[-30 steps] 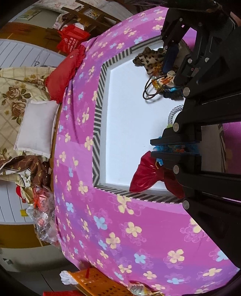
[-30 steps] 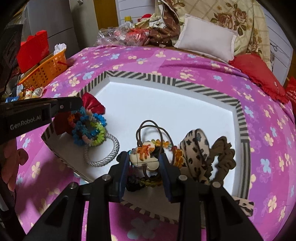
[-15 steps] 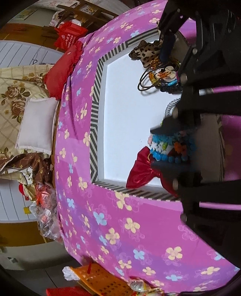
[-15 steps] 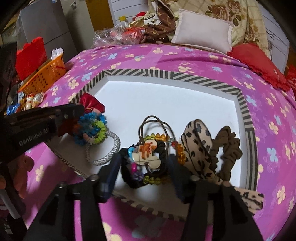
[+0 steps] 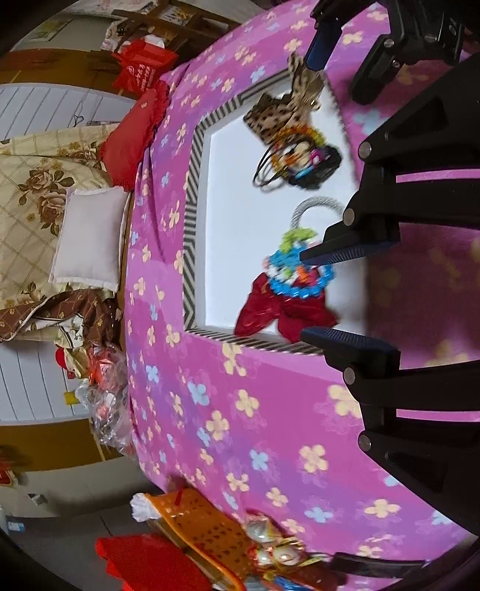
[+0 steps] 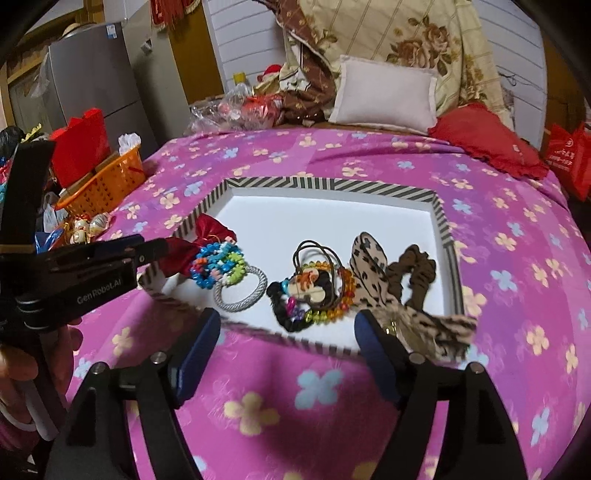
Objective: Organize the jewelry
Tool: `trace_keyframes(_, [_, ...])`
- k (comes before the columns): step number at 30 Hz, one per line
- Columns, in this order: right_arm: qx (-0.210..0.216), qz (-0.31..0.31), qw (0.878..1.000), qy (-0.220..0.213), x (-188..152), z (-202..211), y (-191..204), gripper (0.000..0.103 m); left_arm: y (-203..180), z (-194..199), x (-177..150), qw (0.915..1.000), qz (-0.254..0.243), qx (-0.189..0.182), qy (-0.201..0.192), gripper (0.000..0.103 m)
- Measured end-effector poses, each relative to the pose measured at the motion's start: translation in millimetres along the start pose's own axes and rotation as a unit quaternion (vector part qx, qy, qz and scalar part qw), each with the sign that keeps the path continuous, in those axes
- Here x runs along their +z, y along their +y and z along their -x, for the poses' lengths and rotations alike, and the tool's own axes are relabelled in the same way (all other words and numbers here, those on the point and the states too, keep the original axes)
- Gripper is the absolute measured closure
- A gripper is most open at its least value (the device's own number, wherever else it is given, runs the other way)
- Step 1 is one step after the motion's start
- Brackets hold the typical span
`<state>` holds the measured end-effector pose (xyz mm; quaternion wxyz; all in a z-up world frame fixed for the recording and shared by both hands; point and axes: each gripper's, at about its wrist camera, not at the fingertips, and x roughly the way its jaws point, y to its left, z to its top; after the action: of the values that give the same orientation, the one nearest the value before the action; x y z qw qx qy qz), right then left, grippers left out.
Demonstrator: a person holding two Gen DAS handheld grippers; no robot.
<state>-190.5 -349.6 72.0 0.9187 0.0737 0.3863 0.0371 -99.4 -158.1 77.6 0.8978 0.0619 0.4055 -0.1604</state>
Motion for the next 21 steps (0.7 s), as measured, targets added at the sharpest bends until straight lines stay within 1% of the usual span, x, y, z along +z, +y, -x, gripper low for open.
trace_keyframes(2, [-0.001,-0.001,1.000,-0.003,-5,7,3,0.022,1,7,-7,1.0000,0.007,-0.005,0.003,0.080])
trace_keyframes(6, [-0.005,-0.005,1.000,-0.004,-20,18,9,0.021,1,22,-22,1.0000,0.005,0.000,0.001,0.080])
trace_keyframes(13, [-0.015,-0.010,1.000,0.009,-42,27,18,0.020,-2,42,-43,1.0000,0.004,0.005,0.002,0.080])
trace_keyframes(21, [-0.027,0.003,1.000,0.004,-54,43,29,0.020,-7,69,-57,0.9996,-0.010,0.016,-0.021,0.080])
